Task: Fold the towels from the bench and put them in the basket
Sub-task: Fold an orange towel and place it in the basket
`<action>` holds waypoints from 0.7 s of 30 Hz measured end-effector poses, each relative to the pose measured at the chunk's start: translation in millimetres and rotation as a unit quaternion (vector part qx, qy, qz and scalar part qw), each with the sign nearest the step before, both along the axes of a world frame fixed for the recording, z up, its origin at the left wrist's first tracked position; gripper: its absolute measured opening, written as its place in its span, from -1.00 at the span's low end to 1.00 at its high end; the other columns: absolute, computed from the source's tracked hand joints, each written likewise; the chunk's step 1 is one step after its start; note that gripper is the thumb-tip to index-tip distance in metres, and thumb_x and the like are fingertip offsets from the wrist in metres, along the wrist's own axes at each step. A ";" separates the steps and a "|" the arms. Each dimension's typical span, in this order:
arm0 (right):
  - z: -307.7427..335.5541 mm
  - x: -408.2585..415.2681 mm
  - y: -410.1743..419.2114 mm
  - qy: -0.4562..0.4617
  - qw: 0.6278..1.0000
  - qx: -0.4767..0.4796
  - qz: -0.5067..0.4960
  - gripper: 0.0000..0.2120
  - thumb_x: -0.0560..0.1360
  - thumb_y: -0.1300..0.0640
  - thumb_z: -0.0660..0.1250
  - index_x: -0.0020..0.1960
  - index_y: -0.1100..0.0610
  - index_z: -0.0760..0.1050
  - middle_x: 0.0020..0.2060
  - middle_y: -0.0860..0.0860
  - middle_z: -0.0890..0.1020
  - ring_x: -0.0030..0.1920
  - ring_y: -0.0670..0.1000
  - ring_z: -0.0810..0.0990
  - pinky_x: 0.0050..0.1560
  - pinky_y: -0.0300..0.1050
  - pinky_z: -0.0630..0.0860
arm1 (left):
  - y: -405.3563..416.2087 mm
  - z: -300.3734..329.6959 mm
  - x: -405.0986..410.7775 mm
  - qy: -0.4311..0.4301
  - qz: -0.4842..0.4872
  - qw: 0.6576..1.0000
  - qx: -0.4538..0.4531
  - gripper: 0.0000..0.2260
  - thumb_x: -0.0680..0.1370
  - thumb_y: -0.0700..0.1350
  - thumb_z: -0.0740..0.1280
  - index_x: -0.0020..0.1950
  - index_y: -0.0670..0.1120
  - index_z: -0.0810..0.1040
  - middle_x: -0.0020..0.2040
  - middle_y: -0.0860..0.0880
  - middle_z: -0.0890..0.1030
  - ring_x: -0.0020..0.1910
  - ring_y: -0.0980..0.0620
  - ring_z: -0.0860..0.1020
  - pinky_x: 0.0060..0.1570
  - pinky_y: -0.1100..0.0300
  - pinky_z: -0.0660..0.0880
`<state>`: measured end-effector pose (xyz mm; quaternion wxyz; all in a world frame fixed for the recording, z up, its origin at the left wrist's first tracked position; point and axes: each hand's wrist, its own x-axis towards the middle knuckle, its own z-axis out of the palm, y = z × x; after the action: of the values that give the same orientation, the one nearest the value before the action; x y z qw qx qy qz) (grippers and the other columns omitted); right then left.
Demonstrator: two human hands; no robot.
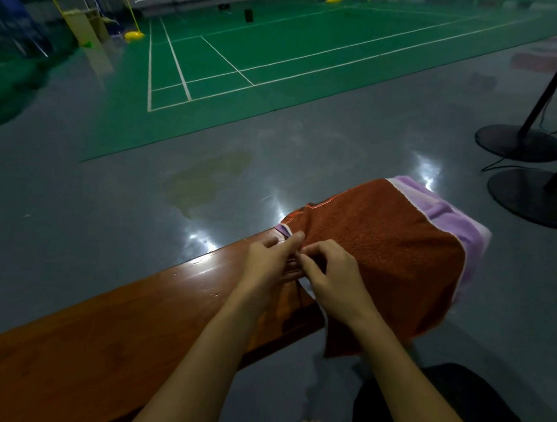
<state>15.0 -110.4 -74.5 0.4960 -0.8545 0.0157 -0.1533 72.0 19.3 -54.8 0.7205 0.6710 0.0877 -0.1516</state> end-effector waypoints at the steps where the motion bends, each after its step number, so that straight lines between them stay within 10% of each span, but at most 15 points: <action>1: -1.2 1.0 1.9 0.000 1.000 -0.001 0.008 -0.94 0.62 0.08 0.41 0.04 0.04 0.64 -0.04 -0.13 0.62 -0.01 -0.18 0.61 0.04 -0.14 0.59 | 0.9 -3.0 2.7 -0.013 0.008 1.000 -0.004 -0.76 0.54 -0.15 0.53 0.16 -0.19 0.66 -0.10 -0.16 0.72 -0.16 -0.03 0.74 -0.20 0.12 0.65; 13: -8.3 3.1 7.4 -0.018 0.980 -0.197 -0.030 -0.79 0.58 -0.02 0.38 0.20 -0.04 0.56 0.14 -0.02 0.54 0.15 0.08 0.45 0.22 0.07 0.50 | 68.3 -40.1 23.5 -0.225 0.209 0.925 0.222 -0.57 0.67 -0.30 0.17 0.27 0.23 0.55 -0.23 -0.11 0.58 -0.43 0.00 0.48 -0.36 0.08 0.42; 16: -16.0 4.9 17.8 0.079 0.954 -0.290 0.011 -0.52 0.60 -0.16 0.33 0.48 -0.08 0.40 0.48 0.06 0.36 0.46 0.19 0.29 0.48 0.16 0.35 | 114.9 -59.4 20.3 -0.191 0.171 0.926 0.278 -0.54 0.67 -0.29 0.17 0.25 0.26 0.61 -0.03 -0.28 0.67 -0.12 -0.39 0.61 -0.14 -0.23 0.61; 21: -35.9 10.2 56.8 0.141 0.893 -0.415 0.098 -0.21 0.53 -0.36 0.31 0.64 -0.16 0.11 0.67 0.23 -0.04 0.63 0.41 -0.15 0.59 0.42 -0.14 | 191.0 -60.9 -3.4 -0.169 0.192 0.910 0.327 -0.59 0.63 -0.41 0.20 0.16 -0.03 0.75 0.11 -0.04 0.73 0.13 -0.06 0.67 0.17 0.10 0.56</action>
<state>25.2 -53.6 -110.4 0.1013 -0.9925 -0.0632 0.0258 68.6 210.4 -115.7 0.4797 0.8550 0.1362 0.1427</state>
